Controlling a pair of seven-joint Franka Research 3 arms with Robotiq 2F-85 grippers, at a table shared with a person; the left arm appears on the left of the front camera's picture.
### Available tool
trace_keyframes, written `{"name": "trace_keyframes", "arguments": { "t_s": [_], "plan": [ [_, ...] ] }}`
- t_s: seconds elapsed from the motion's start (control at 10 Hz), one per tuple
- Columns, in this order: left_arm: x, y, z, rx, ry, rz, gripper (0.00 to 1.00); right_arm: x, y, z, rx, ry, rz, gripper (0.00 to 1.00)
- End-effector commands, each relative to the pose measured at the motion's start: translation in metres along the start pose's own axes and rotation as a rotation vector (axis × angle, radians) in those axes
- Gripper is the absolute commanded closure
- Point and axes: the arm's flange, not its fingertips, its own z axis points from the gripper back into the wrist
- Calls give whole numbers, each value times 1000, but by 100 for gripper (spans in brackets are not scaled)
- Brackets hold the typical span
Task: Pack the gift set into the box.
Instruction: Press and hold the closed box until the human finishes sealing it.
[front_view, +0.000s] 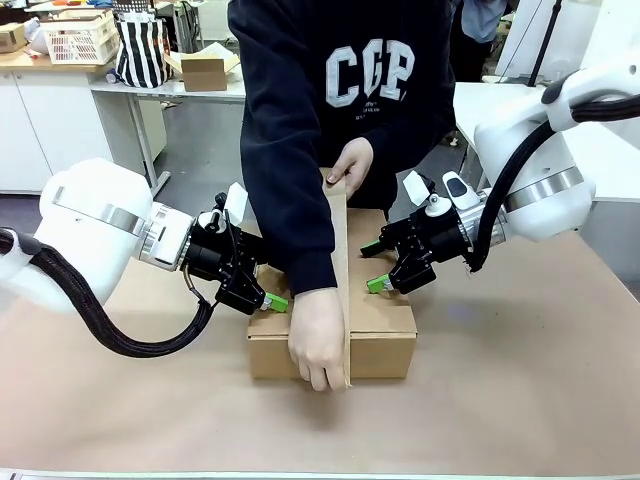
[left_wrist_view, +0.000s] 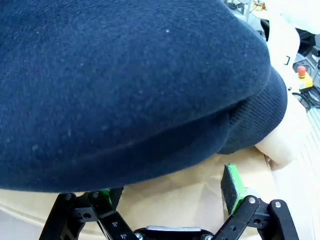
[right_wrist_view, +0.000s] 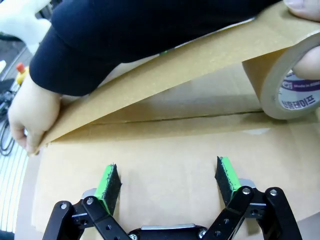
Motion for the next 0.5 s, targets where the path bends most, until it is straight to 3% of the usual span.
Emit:
{"name": "trace_keyframes", "arguments": {
  "t_s": [0.0,0.4],
  "plan": [
    [-1,-1,0,-2,-4,-6,0,-2,2,-2,-3,8,-1,0],
    [-1,-1,0,-2,-4,-6,0,-2,2,-2,-3,8,-1,0]
  ]
}}
